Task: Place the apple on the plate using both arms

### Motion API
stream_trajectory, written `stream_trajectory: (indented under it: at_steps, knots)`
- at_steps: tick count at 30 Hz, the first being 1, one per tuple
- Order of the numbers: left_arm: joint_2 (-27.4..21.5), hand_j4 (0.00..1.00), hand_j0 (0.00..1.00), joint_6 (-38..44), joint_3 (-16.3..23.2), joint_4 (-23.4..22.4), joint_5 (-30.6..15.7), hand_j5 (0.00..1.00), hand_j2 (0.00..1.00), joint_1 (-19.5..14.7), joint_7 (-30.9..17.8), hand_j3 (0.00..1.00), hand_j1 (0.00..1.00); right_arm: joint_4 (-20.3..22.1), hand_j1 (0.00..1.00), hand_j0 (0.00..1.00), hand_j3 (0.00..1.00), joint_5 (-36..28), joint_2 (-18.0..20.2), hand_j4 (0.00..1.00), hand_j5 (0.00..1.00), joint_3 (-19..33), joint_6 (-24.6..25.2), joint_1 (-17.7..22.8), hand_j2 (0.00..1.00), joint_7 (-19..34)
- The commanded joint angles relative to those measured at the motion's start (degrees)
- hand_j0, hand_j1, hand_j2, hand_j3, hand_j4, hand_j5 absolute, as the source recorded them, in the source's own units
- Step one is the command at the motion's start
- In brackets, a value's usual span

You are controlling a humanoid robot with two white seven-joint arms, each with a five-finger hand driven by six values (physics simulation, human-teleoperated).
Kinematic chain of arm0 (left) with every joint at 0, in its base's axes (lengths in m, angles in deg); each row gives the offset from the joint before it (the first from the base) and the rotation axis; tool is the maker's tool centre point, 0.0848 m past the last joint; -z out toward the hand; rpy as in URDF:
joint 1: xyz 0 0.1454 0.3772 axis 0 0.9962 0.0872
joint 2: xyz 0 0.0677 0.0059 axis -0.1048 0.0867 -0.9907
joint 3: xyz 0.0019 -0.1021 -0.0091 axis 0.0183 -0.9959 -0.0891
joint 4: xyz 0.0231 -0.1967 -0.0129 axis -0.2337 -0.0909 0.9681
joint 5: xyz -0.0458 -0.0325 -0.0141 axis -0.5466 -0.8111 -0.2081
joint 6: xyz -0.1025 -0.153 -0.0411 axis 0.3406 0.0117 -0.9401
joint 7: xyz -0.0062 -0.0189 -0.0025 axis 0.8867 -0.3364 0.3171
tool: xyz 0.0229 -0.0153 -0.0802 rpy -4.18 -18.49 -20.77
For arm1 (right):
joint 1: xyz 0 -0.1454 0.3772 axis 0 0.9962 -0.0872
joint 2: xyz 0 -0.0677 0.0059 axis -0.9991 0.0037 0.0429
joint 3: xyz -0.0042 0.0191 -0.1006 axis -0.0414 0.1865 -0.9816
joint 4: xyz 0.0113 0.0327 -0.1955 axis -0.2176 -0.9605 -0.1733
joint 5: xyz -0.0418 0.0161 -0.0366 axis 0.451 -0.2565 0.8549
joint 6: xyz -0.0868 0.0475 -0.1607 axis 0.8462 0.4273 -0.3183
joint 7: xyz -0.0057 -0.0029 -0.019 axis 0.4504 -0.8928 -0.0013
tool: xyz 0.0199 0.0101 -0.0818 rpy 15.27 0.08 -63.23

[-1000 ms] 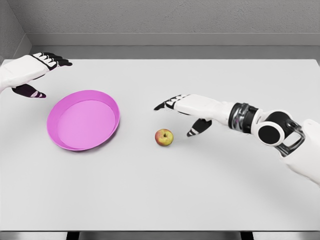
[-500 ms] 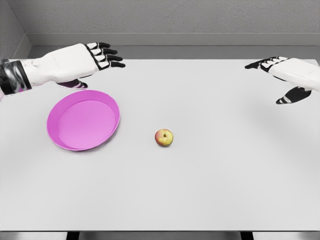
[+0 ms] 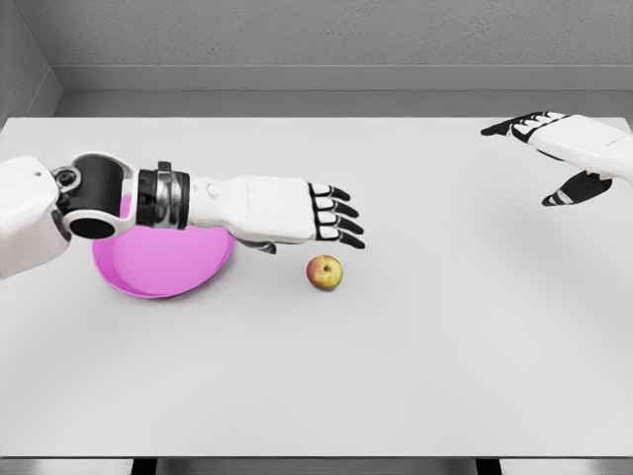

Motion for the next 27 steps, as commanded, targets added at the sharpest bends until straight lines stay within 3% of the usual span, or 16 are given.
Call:
stream_trajectory:
  at_steps: [1,5,7,10,13,17,20,27]
  knots:
    - [1.3,1.00,1.00,0.0,2.4,0.3,-1.5,1.00,1.00,-0.2,-2.1,1.00,1.00,0.2,1.00,1.00,1.00,-0.1,0.0,1.00,1.00,0.1,0.0,0.0,1.00,0.0]
    - [2.9,1.00,1.00,0.0,2.5,0.4,-1.0,1.00,1.00,-0.8,-4.9,1.00,1.00,1.6,1.00,1.00,1.00,-0.1,-0.2,1.00,1.00,0.4,0.0,-0.2,1.00,0.0]
    - [4.5,1.00,1.00,0.0,2.5,0.3,-0.8,1.00,1.00,-1.6,-7.8,1.00,1.00,5.5,1.00,1.00,1.00,-0.1,-0.2,1.00,1.00,0.6,-0.1,-0.3,1.00,-0.1]
    - [4.6,1.00,1.00,0.0,2.4,-0.2,0.4,1.00,1.00,-1.8,-7.9,1.00,1.00,3.5,1.00,1.00,1.00,-0.1,0.1,1.00,1.00,1.1,0.0,0.6,1.00,0.0]
    - [5.6,1.00,1.00,0.0,2.5,-0.5,2.9,1.00,1.00,-1.9,-7.9,1.00,1.00,5.4,1.00,1.00,1.00,-0.1,0.0,1.00,1.00,1.4,0.0,0.9,1.00,0.0]
    - [7.3,1.00,1.00,0.0,2.6,-1.0,4.6,1.00,1.00,-2.4,-8.1,1.00,1.00,5.0,1.00,1.00,1.00,-0.2,-0.2,1.00,1.00,1.2,0.0,0.6,1.00,0.0]
    - [8.9,1.00,1.00,0.0,2.9,-2.7,5.4,1.00,1.00,-2.4,-10.9,1.00,1.00,5.2,1.00,1.00,1.00,-0.2,0.2,1.00,1.00,1.2,0.0,0.8,1.00,-0.1]
    - [9.6,1.00,1.00,0.0,3.6,-4.8,8.3,1.00,1.00,-2.2,-10.9,1.00,1.00,5.3,1.00,1.00,1.00,-0.2,0.1,1.00,1.00,1.2,0.0,0.9,1.00,-0.1]
